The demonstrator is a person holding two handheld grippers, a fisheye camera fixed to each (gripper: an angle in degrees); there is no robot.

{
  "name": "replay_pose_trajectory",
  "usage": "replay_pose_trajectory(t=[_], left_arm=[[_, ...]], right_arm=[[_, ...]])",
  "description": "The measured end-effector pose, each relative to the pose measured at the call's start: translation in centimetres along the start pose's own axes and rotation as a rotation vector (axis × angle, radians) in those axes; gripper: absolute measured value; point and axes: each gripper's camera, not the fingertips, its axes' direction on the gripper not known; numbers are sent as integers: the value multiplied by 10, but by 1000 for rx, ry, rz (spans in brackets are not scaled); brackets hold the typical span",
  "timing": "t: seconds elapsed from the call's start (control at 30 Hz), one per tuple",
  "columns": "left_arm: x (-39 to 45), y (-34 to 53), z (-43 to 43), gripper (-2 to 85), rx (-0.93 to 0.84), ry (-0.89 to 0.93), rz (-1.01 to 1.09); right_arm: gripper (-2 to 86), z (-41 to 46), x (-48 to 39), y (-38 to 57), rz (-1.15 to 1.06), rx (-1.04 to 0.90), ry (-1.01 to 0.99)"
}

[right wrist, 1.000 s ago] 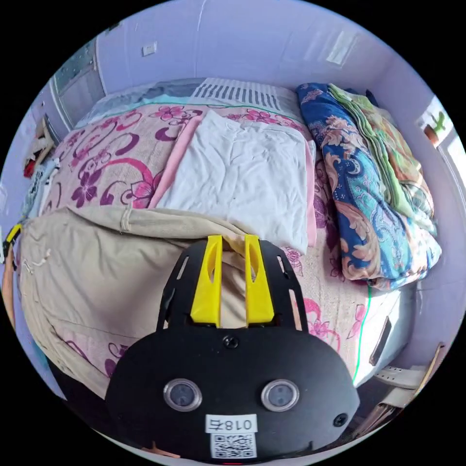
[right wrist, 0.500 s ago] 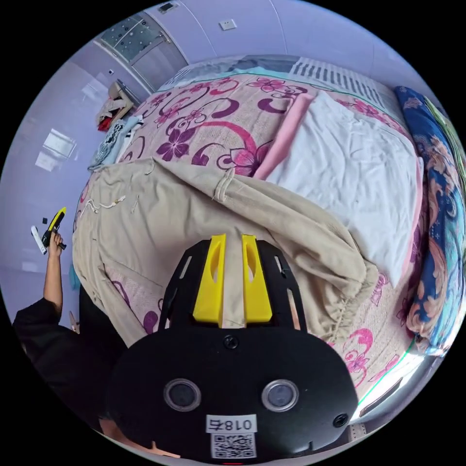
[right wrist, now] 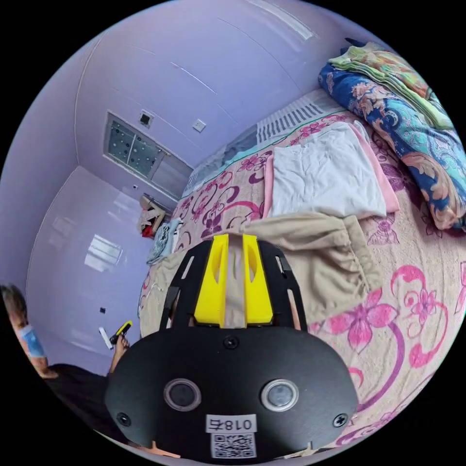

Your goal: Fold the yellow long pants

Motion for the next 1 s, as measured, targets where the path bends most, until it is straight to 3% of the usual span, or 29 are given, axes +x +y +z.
replay_pose_trajectory(t=[0.13, 0.33, 0.47, 0.57, 0.67, 0.73, 0.9, 1.0], left_arm=[[-36, 7, 23, 77, -64, 109, -76], [-70, 8, 46, 136, -73, 375, -234], [-68, 1, 55, 151, -99, 340, -270], [-67, -9, 80, 141, -180, 352, -294], [-65, -14, 97, 63, -249, 286, -311], [-65, -14, 80, 1, -184, 274, -278], [-103, 3, 35, -9, -73, 240, -311], [-128, 16, 33, -9, -64, 328, -343]], right_arm=[[61, -74, 7, 109, 20, -32, -8], [60, -174, 24, 277, 241, -1, 121], [58, -209, 23, 353, 361, 68, 103], [60, -217, 21, 379, 375, 32, 117], [65, -221, 16, 390, 352, -22, 184], [71, -223, 11, 393, 326, -55, 254], [108, -225, -6, 394, 247, -140, 478], [131, -226, -2, 394, 273, -123, 447]])
